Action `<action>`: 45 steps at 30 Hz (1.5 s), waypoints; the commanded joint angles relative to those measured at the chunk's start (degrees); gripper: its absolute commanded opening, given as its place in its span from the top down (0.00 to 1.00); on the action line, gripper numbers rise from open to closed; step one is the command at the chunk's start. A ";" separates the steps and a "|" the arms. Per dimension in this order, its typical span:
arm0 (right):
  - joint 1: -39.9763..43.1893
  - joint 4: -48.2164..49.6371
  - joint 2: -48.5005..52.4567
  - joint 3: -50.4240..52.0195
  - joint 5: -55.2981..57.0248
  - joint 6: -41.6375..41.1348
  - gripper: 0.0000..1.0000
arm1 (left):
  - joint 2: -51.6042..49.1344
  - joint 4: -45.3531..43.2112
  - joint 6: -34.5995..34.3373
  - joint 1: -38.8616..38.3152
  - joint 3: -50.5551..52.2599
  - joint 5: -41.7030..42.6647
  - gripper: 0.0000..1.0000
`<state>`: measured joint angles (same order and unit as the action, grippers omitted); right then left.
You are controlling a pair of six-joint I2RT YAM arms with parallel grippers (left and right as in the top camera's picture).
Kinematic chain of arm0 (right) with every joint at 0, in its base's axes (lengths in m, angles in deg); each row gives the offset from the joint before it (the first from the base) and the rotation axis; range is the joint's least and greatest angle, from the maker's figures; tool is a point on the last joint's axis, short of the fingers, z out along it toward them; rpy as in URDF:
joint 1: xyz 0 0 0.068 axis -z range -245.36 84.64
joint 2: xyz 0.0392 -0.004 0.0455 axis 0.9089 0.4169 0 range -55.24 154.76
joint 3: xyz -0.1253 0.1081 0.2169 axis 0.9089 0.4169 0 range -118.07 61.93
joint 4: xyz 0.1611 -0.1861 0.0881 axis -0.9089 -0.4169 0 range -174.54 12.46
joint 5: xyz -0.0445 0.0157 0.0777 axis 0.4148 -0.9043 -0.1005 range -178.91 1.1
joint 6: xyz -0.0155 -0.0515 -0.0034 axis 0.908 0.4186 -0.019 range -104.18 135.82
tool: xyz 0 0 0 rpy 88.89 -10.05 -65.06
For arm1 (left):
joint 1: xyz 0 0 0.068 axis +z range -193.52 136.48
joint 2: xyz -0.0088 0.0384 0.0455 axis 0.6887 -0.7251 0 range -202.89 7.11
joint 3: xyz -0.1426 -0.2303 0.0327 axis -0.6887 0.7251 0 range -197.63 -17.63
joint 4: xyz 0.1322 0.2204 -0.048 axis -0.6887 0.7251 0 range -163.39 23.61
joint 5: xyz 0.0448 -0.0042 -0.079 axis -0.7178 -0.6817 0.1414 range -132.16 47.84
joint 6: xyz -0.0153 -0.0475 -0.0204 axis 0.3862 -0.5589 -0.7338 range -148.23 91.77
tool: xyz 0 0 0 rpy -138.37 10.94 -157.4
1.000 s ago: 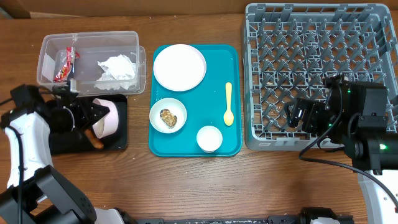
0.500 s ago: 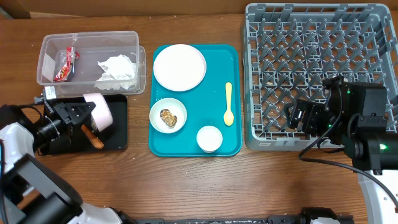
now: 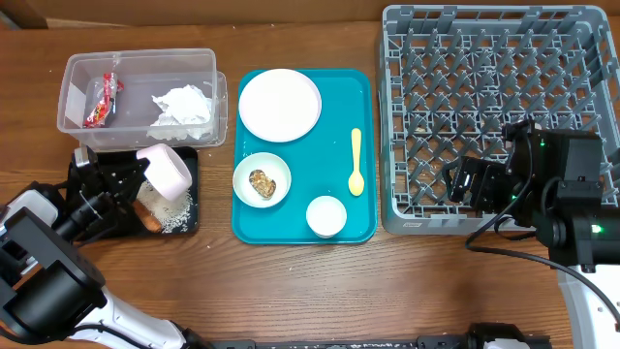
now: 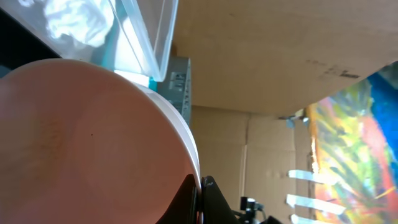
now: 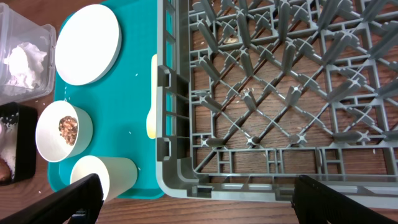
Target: Sort waste into correct bins and load items into the dishwasher
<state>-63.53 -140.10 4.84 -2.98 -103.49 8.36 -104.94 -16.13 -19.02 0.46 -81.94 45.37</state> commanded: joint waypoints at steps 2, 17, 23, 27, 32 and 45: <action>-0.22 0.28 -0.26 0.04 -0.09 0.22 0.00 | -0.35 2.69 -3.28 0.28 0.09 3.13 0.96; -0.22 0.28 -0.26 0.04 -0.07 0.24 0.00 | 0.02 5.20 -3.89 0.31 -0.39 3.13 0.96; -0.22 0.28 -0.26 0.07 -0.04 0.24 0.00 | 8.70 23.04 18.34 -2.60 -8.96 2.32 0.96; -0.22 0.44 -0.26 0.07 -0.02 0.24 0.00 | 15.15 25.77 20.17 -7.06 -16.39 -0.42 0.96; -0.22 1.20 -0.26 0.07 -0.04 0.24 0.00 | 20.02 17.33 15.23 -18.29 -24.55 -6.84 0.96; -0.22 -0.02 -0.26 0.07 0.42 0.24 0.00 | 15.54 -10.14 -5.66 -66.93 -27.23 -77.88 0.96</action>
<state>-63.53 -140.15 4.84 -2.98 -103.47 8.36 -86.64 -25.71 -24.07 -57.72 -108.54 -6.68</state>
